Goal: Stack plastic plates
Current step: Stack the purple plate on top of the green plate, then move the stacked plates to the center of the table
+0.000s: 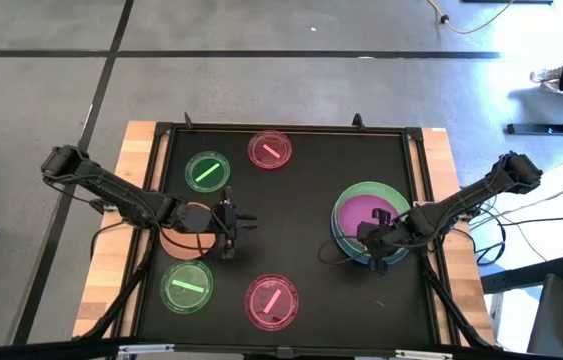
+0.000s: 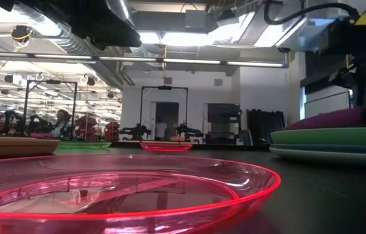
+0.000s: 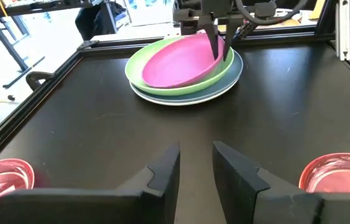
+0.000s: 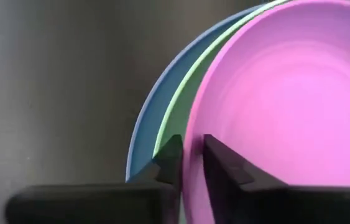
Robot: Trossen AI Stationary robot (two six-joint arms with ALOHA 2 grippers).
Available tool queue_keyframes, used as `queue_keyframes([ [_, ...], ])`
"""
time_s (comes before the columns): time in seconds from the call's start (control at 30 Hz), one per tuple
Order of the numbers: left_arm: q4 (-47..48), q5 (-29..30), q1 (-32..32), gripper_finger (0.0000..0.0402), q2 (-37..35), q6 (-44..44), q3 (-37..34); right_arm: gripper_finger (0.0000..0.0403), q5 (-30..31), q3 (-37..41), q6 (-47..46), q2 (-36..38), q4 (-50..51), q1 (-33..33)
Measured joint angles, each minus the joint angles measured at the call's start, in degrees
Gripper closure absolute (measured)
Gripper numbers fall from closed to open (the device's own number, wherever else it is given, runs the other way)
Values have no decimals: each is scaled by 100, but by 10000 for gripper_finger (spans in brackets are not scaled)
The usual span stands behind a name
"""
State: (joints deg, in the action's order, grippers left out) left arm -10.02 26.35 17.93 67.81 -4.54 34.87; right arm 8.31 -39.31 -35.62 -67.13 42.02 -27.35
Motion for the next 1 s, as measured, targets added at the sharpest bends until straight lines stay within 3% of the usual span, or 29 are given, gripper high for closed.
queue_keyframes([
  [0.23, 1, -42, 0, 314, 0, -2, 0, 262, -219, -403, 138, -2, 560, 0],
  [0.4, 4, -44, -1, 314, 0, -1, 0, 253, 900, -695, 157, 2, 1203, 40],
  [0.57, 7, -50, 0, 314, 0, -2, 0, 276, 1136, -390, 155, -20, 1402, 617],
  [0.8, 7, -50, 0, 314, 0, -2, 0, 351, -50, 336, 720, -66, 637, 1479],
  [0.9, 7, -49, 0, 314, 0, 0, 0, 390, -191, 544, 930, -71, 321, 1677],
  [1.0, 6, -48, 0, 314, 0, 0, 0, 395, -191, 659, 1054, -68, 57, 1822],
])
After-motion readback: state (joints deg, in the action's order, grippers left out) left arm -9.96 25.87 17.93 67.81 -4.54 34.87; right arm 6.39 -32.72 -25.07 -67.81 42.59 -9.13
